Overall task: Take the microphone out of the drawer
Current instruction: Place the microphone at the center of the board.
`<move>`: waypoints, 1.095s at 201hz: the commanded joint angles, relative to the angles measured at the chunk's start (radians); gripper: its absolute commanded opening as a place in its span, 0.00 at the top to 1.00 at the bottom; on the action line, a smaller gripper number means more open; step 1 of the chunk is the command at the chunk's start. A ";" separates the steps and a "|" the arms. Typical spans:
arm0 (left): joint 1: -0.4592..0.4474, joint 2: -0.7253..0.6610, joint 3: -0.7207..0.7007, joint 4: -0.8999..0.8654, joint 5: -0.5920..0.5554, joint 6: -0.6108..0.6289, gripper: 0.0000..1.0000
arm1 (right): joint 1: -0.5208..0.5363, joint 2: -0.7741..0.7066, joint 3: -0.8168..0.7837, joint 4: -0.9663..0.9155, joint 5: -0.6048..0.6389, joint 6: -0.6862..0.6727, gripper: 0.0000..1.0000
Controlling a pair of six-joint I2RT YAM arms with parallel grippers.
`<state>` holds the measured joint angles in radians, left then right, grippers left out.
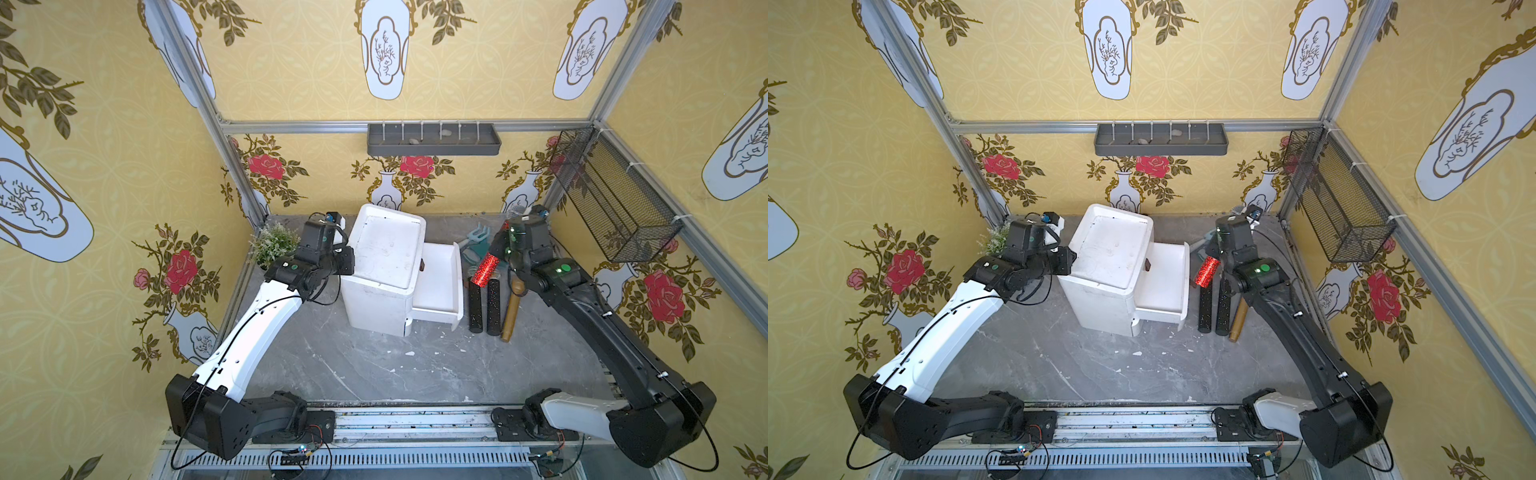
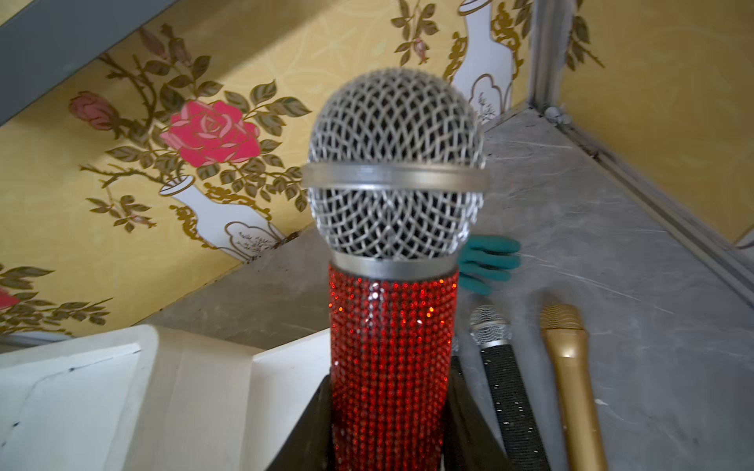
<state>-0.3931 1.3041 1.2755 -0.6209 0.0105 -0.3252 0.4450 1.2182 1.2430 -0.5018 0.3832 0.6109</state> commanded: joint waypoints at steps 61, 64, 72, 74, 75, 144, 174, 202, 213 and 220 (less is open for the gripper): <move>0.001 0.021 -0.008 -0.066 0.031 -0.032 1.00 | -0.256 -0.117 -0.110 -0.102 -0.039 -0.075 0.72; 0.001 0.020 -0.008 -0.068 0.031 -0.032 1.00 | -0.268 -0.118 -0.115 -0.104 -0.041 -0.077 0.72; 0.000 0.020 -0.007 -0.068 0.031 -0.032 1.00 | -0.293 -0.120 -0.127 -0.107 -0.049 -0.084 0.72; 0.001 0.020 -0.007 -0.070 0.031 -0.032 1.00 | -0.300 -0.120 -0.129 -0.107 -0.052 -0.086 0.72; 0.001 0.021 -0.007 -0.071 0.031 -0.031 1.00 | -0.303 -0.119 -0.130 -0.107 -0.052 -0.086 0.72; 0.001 0.014 -0.005 -0.077 0.029 -0.030 1.00 | -0.476 -0.010 -0.239 -0.125 -0.188 -0.070 0.72; 0.001 0.011 -0.008 -0.079 0.027 -0.030 1.00 | -0.543 0.032 -0.302 -0.095 -0.252 -0.071 0.72; 0.001 0.014 -0.011 -0.076 0.027 -0.031 1.00 | -0.575 0.045 -0.363 -0.053 -0.289 -0.078 0.71; 0.002 0.013 -0.009 -0.075 0.027 -0.031 1.00 | -0.577 0.055 -0.381 -0.041 -0.294 -0.086 0.70; 0.001 0.013 -0.010 -0.075 0.027 -0.030 1.00 | -0.578 0.062 -0.391 -0.034 -0.294 -0.087 0.70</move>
<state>-0.3931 1.3029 1.2812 -0.6289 0.0105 -0.3229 -0.1268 1.2648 0.8787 -0.5949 0.1230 0.5377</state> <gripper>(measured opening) 0.228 0.381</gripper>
